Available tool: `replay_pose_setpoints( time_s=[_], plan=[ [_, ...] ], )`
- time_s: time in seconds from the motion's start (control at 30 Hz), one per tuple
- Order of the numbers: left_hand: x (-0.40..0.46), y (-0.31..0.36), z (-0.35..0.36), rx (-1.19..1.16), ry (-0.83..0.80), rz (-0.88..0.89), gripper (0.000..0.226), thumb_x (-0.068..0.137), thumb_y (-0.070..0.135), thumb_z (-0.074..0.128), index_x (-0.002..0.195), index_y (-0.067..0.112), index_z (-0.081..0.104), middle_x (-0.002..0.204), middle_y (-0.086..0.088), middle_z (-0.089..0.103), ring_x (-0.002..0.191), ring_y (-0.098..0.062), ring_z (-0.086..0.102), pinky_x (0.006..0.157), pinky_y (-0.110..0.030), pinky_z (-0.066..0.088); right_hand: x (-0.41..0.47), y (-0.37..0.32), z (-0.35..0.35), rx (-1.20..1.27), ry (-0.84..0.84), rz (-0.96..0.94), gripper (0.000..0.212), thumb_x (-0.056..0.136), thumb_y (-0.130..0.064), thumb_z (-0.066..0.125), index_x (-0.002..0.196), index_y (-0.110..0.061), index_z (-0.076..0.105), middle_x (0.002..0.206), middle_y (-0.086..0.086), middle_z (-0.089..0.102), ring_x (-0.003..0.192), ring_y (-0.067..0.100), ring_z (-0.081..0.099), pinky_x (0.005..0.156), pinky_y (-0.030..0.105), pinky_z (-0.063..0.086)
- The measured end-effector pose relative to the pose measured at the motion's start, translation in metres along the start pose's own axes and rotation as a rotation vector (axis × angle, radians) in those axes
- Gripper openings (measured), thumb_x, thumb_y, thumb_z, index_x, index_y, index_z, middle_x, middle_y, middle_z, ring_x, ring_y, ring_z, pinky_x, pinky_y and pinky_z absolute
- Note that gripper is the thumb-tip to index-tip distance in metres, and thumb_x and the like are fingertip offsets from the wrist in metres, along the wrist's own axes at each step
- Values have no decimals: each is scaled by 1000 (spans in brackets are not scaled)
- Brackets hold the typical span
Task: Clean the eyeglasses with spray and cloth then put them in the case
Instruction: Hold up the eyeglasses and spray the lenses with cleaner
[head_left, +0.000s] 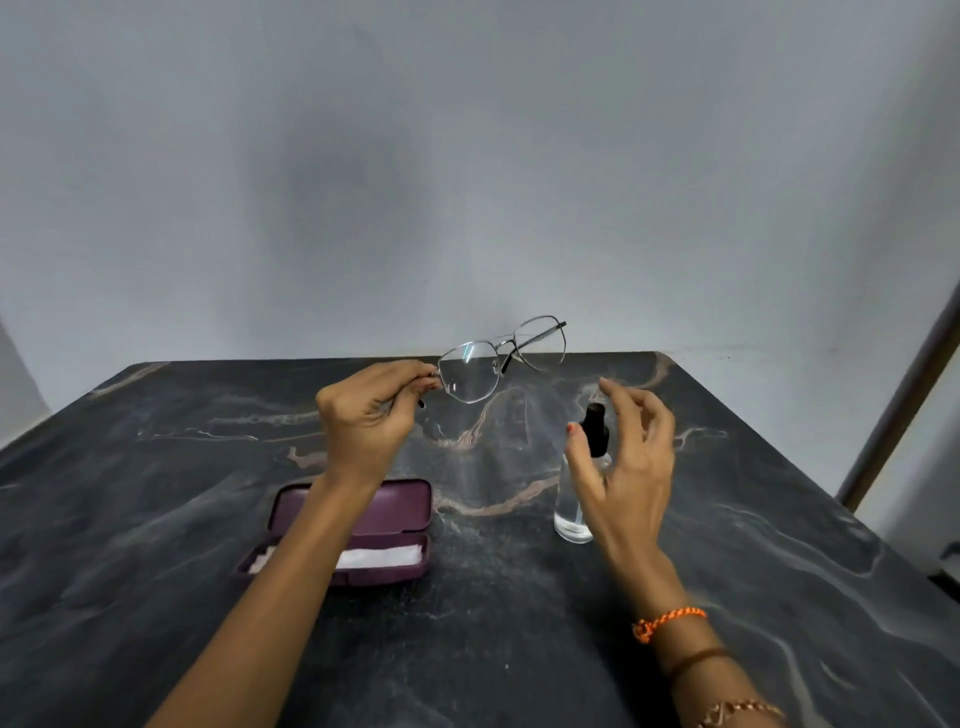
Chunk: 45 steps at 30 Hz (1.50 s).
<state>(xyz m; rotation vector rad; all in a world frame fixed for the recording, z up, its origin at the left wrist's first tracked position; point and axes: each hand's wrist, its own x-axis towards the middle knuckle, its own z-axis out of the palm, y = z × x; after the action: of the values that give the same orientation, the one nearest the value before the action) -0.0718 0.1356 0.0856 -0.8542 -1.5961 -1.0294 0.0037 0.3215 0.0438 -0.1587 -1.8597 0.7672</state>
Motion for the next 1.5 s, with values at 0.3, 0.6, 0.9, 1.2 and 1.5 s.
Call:
replay_pose_setpoints(
  time_s=[0.3,0.6,0.9,1.2,1.5],
  plan=[
    [-14,-1,17,-40,-11,-31,8,67,-12,70,75,-10,70,71,-18,70,72,-13,63,68,-10,52,-20,16,8,47,-184,-111,79,72,-7,73,137,-21,29,106,19,61,80,25,61,77,-3,32],
    [-19,-7,19,-53,-15,-61,10,65,-15,70,74,-11,70,69,-19,70,71,-13,63,69,-8,51,-18,-3,16,45,-163,-287,80,54,10,69,124,-14,38,106,13,67,69,23,66,59,21,51],
    [-20,-3,17,-50,-41,-38,8,66,-11,71,73,-9,71,68,-18,71,67,-10,64,68,-11,51,-16,-11,12,110,-135,-249,73,54,5,65,119,-19,43,92,9,71,67,2,52,63,7,41],
    [-18,1,17,-53,-84,16,8,65,-13,71,72,-9,71,66,-16,71,68,-12,63,68,-7,49,-9,-6,6,117,-64,-192,66,56,-5,61,117,-24,43,86,-12,56,61,5,54,61,7,41],
    [-19,2,17,-53,-94,48,10,63,-15,72,71,-8,71,65,-16,71,63,-12,63,65,-10,51,-9,-4,6,82,-132,-212,70,57,-7,60,121,-25,39,83,0,66,58,10,54,56,18,47]
  ],
)
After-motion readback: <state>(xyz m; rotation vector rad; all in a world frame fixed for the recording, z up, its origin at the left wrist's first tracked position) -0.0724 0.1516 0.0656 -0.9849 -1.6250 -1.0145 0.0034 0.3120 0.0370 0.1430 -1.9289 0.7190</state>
